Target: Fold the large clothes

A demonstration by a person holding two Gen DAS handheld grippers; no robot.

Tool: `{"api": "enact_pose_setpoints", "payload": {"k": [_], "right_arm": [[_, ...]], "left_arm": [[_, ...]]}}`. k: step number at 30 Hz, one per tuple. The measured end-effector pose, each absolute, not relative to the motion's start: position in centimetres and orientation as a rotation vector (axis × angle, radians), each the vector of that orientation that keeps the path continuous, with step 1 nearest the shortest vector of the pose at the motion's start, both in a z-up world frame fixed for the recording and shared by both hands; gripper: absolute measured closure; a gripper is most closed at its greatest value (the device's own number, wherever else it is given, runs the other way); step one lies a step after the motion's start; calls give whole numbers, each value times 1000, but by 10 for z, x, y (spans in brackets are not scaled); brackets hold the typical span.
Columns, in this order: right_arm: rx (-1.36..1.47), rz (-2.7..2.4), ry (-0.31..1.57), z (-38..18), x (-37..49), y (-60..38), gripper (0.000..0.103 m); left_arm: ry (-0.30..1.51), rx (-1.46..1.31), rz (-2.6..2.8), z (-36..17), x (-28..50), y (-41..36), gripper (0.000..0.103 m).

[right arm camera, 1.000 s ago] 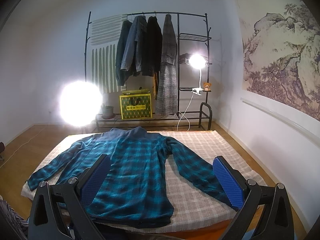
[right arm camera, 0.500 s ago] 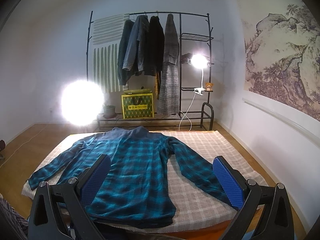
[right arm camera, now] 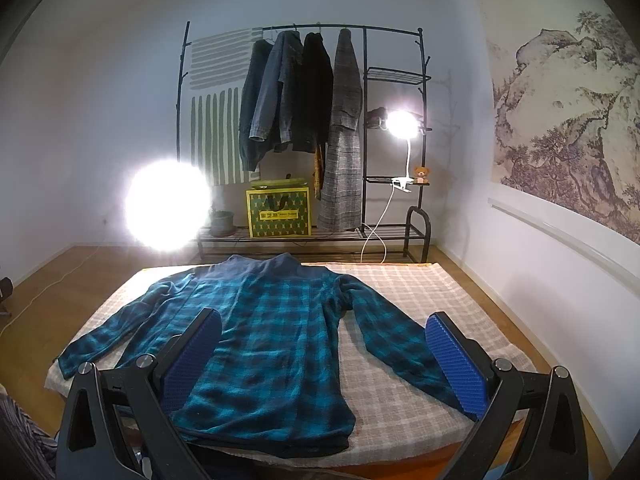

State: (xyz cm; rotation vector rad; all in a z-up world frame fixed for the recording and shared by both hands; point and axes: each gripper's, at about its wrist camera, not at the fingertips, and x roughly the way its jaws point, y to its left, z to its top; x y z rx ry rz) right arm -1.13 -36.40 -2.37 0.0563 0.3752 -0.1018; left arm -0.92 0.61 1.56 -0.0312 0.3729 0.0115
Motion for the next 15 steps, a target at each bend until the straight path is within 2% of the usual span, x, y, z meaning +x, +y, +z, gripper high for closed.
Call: {"api": "enact_pose_setpoints", "payload": {"k": [15], "right_arm": [[51,-94,374,-22,-8,-359,0]], "left_arm": [[371,-29,12,14,-10,6,0]]}}
